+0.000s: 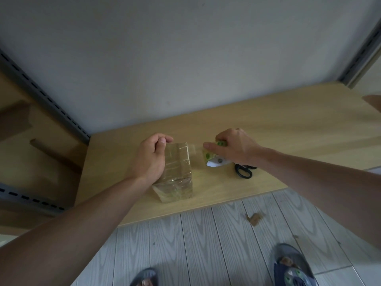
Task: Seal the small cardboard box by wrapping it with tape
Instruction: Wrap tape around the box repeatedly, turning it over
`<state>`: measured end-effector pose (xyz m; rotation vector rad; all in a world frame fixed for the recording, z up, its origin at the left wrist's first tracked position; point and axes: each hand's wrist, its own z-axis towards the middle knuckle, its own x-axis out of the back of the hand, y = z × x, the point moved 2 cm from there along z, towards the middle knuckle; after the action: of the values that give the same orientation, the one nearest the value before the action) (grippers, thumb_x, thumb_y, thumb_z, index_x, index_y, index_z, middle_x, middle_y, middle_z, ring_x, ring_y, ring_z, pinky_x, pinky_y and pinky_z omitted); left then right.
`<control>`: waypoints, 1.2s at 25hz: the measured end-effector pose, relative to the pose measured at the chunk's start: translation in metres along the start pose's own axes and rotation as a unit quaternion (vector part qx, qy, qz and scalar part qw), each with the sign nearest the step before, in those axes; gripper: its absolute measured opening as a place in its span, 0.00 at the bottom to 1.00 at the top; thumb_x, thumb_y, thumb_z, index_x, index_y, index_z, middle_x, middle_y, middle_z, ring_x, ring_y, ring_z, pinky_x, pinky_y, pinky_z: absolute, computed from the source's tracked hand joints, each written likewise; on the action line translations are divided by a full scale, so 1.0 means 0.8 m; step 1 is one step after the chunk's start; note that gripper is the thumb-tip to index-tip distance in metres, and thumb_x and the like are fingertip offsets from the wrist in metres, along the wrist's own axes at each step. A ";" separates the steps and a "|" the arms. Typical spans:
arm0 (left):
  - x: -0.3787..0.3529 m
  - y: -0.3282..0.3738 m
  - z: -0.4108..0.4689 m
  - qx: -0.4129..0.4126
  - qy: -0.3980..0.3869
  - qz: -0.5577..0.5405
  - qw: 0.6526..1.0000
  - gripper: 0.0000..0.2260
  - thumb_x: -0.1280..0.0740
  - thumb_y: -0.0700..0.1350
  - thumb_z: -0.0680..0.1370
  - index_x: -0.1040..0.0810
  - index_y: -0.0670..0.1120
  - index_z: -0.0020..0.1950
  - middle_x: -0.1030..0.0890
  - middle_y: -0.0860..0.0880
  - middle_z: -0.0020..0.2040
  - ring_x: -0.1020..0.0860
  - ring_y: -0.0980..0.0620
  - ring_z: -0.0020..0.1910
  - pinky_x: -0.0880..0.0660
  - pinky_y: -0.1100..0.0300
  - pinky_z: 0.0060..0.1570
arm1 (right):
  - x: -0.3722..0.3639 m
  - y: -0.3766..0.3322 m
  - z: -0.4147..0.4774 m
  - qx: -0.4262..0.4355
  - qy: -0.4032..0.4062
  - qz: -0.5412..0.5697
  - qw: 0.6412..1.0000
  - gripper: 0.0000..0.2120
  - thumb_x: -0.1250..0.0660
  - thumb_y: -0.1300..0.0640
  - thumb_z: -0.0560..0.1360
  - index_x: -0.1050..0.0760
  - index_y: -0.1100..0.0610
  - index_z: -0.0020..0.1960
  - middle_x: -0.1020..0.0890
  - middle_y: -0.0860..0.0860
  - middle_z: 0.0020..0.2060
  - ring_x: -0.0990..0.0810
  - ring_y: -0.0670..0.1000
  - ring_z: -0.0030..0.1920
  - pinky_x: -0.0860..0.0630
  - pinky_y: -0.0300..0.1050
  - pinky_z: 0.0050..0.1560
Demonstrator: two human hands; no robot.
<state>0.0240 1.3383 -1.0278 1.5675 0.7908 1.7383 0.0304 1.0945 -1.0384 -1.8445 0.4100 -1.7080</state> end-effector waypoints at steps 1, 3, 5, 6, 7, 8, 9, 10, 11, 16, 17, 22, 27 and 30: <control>0.003 0.006 -0.002 -0.045 0.001 0.039 0.998 0.15 0.43 0.39 0.84 0.21 0.55 0.48 0.18 0.59 0.47 0.21 0.55 0.50 0.26 0.57 0.53 | -0.002 0.001 -0.001 -0.015 -0.014 0.024 1.000 0.29 0.36 0.37 0.77 0.29 0.59 0.30 0.33 0.48 0.23 0.34 0.48 0.25 0.39 0.42 0.30; 0.009 0.028 -0.007 -0.199 -0.023 0.161 0.967 0.13 0.42 0.35 0.79 0.21 0.50 0.50 0.19 0.54 0.48 0.22 0.52 0.49 0.26 0.55 0.51 | -0.007 0.002 -0.004 -0.043 -0.043 0.045 0.997 0.26 0.38 0.39 0.79 0.30 0.56 0.30 0.31 0.48 0.25 0.33 0.48 0.27 0.39 0.43 0.31; 0.003 0.057 0.002 -0.297 -0.093 0.241 0.919 0.11 0.39 0.36 0.77 0.19 0.47 0.51 0.18 0.51 0.48 0.21 0.48 0.50 0.26 0.53 0.51 | -0.009 0.003 -0.005 -0.051 -0.057 0.045 0.996 0.23 0.39 0.42 0.81 0.29 0.55 0.32 0.27 0.48 0.28 0.30 0.47 0.29 0.37 0.43 0.31; -0.005 0.071 0.012 -0.287 -0.134 0.249 0.916 0.10 0.38 0.38 0.79 0.19 0.47 0.53 0.17 0.51 0.50 0.20 0.48 0.51 0.25 0.53 0.52 | -0.007 0.003 -0.004 -0.050 -0.055 0.053 0.996 0.22 0.39 0.44 0.82 0.29 0.54 0.33 0.25 0.48 0.29 0.29 0.47 0.30 0.35 0.43 0.32; -0.016 0.081 0.023 -0.257 -0.167 0.239 0.921 0.10 0.38 0.40 0.80 0.19 0.48 0.56 0.16 0.51 0.53 0.20 0.50 0.54 0.25 0.54 0.54 | -0.004 0.004 -0.002 -0.051 -0.051 0.072 0.995 0.20 0.39 0.46 0.82 0.28 0.52 0.34 0.24 0.47 0.30 0.27 0.47 0.31 0.34 0.43 0.34; -0.029 0.089 0.033 -0.226 -0.196 0.224 0.928 0.10 0.37 0.41 0.81 0.19 0.48 0.58 0.16 0.52 0.55 0.20 0.51 0.56 0.24 0.55 0.57 | -0.002 0.007 0.001 -0.055 -0.048 0.103 0.992 0.17 0.39 0.48 0.82 0.27 0.51 0.35 0.23 0.47 0.32 0.25 0.48 0.34 0.32 0.44 0.36; -0.041 0.095 0.039 -0.202 -0.221 0.207 0.932 0.10 0.38 0.42 0.81 0.19 0.48 0.59 0.16 0.53 0.56 0.20 0.53 0.57 0.24 0.56 0.58 | -0.001 0.009 0.002 -0.064 -0.046 0.140 0.987 0.14 0.39 0.51 0.81 0.26 0.50 0.38 0.22 0.48 0.34 0.24 0.49 0.36 0.31 0.45 0.38; -0.052 0.097 0.044 -0.185 -0.243 0.193 0.932 0.11 0.38 0.42 0.81 0.19 0.48 0.60 0.16 0.53 0.55 0.19 0.54 0.56 0.24 0.57 0.58 | -0.001 0.011 0.003 -0.070 -0.046 0.174 0.981 0.11 0.39 0.52 0.80 0.26 0.49 0.40 0.22 0.48 0.36 0.24 0.50 0.38 0.31 0.46 0.39; -0.061 0.095 0.050 -0.171 -0.266 0.190 0.930 0.11 0.38 0.42 0.81 0.19 0.48 0.60 0.16 0.54 0.55 0.19 0.54 0.55 0.23 0.57 0.58 | -0.002 0.012 0.003 -0.074 -0.046 0.194 0.977 0.08 0.40 0.51 0.78 0.26 0.49 0.42 0.22 0.48 0.37 0.24 0.50 0.39 0.31 0.46 0.40; -0.067 0.083 0.069 -0.061 -0.379 0.170 0.908 0.10 0.34 0.47 0.83 0.16 0.47 0.60 0.15 0.49 0.56 0.18 0.51 0.58 0.24 0.54 0.63 | 0.008 0.015 0.003 -0.100 -0.011 0.245 0.964 0.12 0.44 0.51 0.68 0.28 0.49 0.49 0.25 0.49 0.40 0.26 0.50 0.40 0.33 0.44 0.37; -0.065 0.083 0.071 -0.042 -0.385 0.155 0.909 0.10 0.34 0.47 0.83 0.16 0.47 0.60 0.15 0.49 0.56 0.18 0.51 0.59 0.25 0.54 0.64 | 0.012 0.015 0.005 -0.101 0.002 0.262 0.960 0.10 0.42 0.51 0.68 0.28 0.49 0.48 0.24 0.50 0.40 0.25 0.50 0.40 0.33 0.44 0.37; -0.059 0.080 0.067 -0.015 -0.382 0.123 0.916 0.07 0.36 0.44 0.84 0.18 0.48 0.57 0.16 0.47 0.56 0.19 0.49 0.56 0.25 0.63 0.52 | 0.018 0.021 0.013 -0.104 0.047 0.237 0.965 0.05 0.33 0.58 0.76 0.24 0.48 0.46 0.19 0.47 0.41 0.20 0.49 0.43 0.22 0.49 0.43; -0.052 0.077 0.065 -0.018 -0.357 0.116 0.927 0.08 0.36 0.43 0.84 0.19 0.46 0.59 0.19 0.48 0.57 0.24 0.54 0.56 0.31 0.69 0.47 | 0.009 0.048 -0.018 -0.162 -0.041 -0.078 0.983 0.01 0.31 0.56 0.74 0.22 0.52 0.45 0.19 0.50 0.41 0.19 0.52 0.42 0.18 0.47 0.38; -0.052 0.076 0.067 -0.014 -0.362 0.100 0.927 0.08 0.37 0.43 0.84 0.19 0.45 0.57 0.19 0.45 0.55 0.25 0.52 0.54 0.29 0.61 0.51 | -0.003 0.044 -0.031 -0.158 -0.093 -0.186 0.965 0.11 0.28 0.56 0.69 0.22 0.56 0.50 0.21 0.52 0.44 0.21 0.54 0.42 0.22 0.47 0.36</control>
<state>0.0755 1.2694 -0.9990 2.1204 0.2355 1.1251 0.0117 1.0632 -1.0613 -2.4167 0.2834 -1.7614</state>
